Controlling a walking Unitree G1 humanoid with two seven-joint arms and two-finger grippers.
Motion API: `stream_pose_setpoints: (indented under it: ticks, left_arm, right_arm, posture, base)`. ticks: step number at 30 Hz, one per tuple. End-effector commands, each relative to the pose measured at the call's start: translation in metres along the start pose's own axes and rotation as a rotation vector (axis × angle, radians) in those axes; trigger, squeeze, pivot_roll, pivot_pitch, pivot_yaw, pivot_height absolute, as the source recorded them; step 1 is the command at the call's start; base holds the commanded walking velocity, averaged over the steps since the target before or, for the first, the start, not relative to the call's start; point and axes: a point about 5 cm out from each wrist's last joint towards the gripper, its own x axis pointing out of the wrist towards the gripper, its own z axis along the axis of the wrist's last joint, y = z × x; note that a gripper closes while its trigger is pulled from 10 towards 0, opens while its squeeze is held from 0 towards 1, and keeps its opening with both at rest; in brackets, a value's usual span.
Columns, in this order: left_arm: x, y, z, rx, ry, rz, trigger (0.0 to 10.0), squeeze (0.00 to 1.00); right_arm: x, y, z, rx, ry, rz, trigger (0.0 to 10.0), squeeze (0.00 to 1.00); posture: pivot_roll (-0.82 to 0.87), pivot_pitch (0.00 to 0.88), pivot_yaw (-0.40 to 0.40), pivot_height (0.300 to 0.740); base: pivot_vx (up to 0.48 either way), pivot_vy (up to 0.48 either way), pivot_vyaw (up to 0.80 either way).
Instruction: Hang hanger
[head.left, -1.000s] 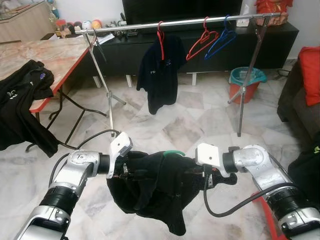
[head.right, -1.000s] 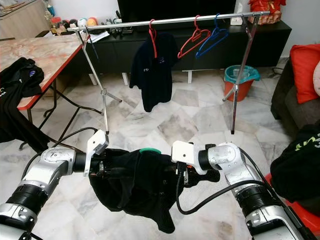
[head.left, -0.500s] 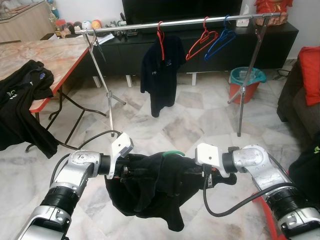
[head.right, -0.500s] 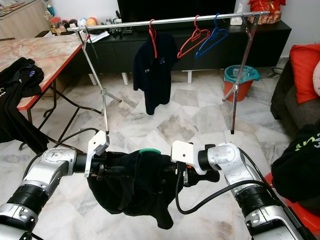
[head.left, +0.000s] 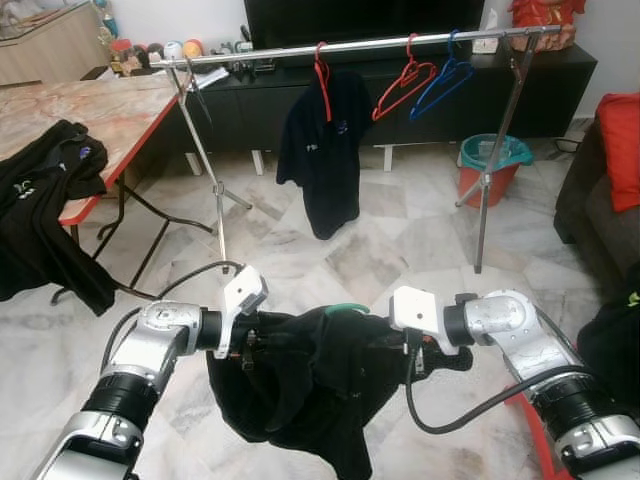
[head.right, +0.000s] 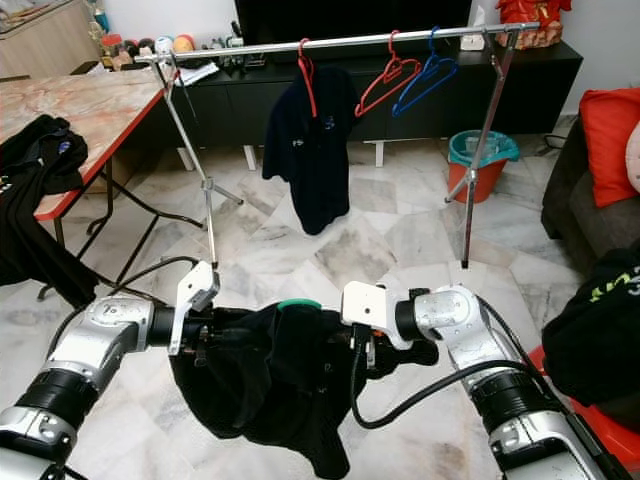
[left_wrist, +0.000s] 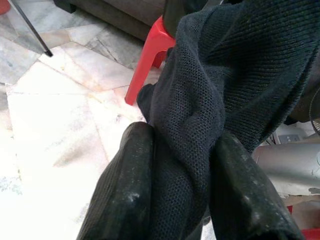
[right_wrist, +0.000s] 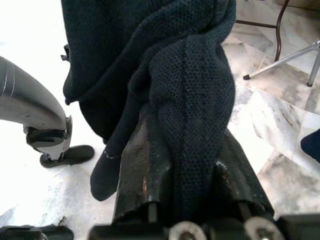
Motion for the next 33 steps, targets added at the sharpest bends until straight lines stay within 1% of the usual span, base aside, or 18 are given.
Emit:
stream_pose_setpoints:
  ticks: [1, 33]
  left_arm:
    - [0.0014, -0.0016, -0.0011, -0.005, 0.009, -0.024, 0.0, 0.00]
    - [0.0041, -0.0049, -0.0016, -0.005, -0.001, -0.043, 0.0, 0.00]
  right_arm:
    - [0.0004, -0.0086, 0.0201, -0.056, -0.069, -0.023, 0.0, 0.00]
    - [0.0027, -0.0068, 0.0205, -0.056, -0.070, -0.014, 0.0, 0.00]
  posture:
    - [0.01, 0.000, 0.128, 0.740]
    - [0.00, 0.000, 0.130, 0.740]
  base:
    - [0.000, 0.000, 0.00]
    - [0.000, 0.000, 0.00]
